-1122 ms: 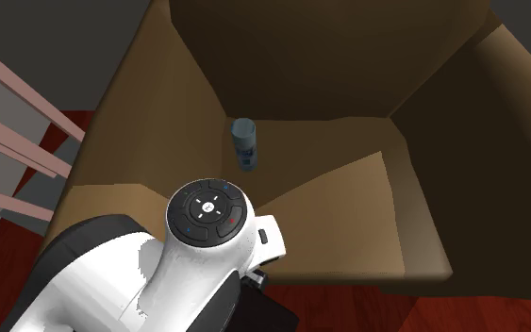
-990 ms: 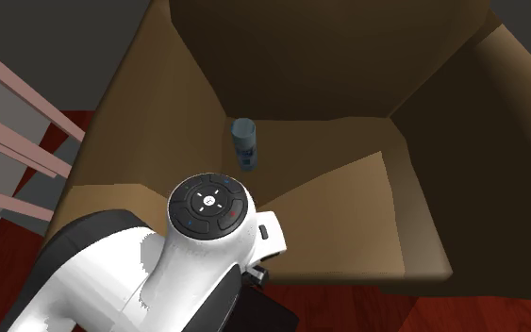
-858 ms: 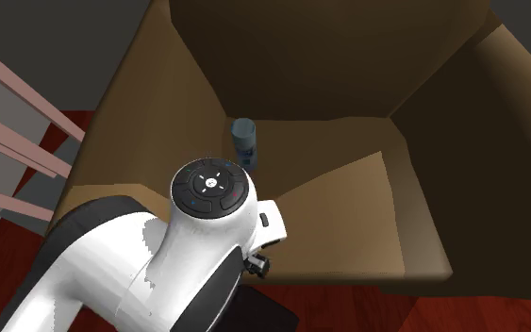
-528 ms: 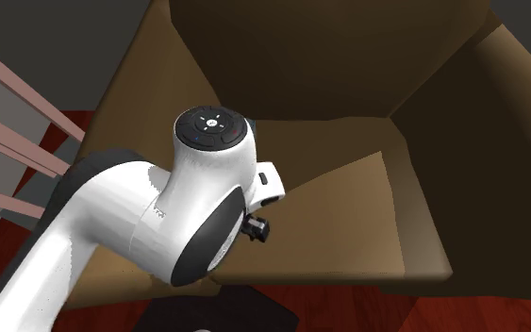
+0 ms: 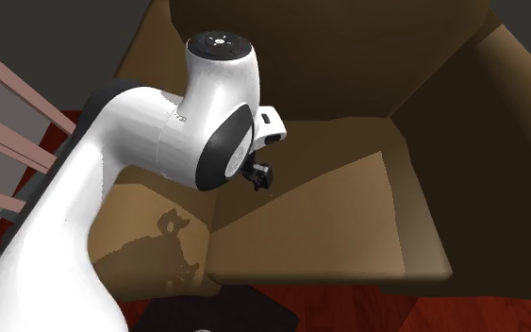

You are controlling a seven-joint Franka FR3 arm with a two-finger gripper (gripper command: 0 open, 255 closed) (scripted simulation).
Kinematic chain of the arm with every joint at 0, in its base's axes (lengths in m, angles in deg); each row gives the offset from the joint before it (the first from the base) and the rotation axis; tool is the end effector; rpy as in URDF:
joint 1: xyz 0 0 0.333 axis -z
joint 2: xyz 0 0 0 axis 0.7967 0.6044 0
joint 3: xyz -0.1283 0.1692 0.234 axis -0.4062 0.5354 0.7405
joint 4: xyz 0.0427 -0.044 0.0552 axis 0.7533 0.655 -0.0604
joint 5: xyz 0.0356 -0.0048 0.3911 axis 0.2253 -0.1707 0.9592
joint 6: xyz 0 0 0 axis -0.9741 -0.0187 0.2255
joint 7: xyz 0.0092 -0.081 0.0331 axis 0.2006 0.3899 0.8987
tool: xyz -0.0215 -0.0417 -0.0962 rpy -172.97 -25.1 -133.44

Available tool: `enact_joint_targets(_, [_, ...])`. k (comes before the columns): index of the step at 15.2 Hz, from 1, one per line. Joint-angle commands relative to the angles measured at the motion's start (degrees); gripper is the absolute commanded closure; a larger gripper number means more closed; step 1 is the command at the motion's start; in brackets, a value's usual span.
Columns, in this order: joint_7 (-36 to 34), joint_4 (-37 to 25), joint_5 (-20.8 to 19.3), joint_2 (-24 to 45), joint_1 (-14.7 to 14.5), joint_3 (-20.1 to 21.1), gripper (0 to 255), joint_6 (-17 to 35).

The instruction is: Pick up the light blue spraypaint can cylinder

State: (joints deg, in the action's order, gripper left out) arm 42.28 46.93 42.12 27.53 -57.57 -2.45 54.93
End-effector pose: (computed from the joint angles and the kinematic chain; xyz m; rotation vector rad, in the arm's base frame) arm 0.4625 0.0665 0.6281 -3.1282 -0.1109 0.0759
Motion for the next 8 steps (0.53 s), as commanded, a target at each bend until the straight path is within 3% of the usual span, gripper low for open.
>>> enact_joint_targets(1, [-0.5, -4.9, 0.0, 4.3, -0.3, 0.6, 0, 0.0])
enact_joint_targets(8, [-2.7, -26.0, -1.1, 20.0, -2.1, 2.6, 0, -3.5])
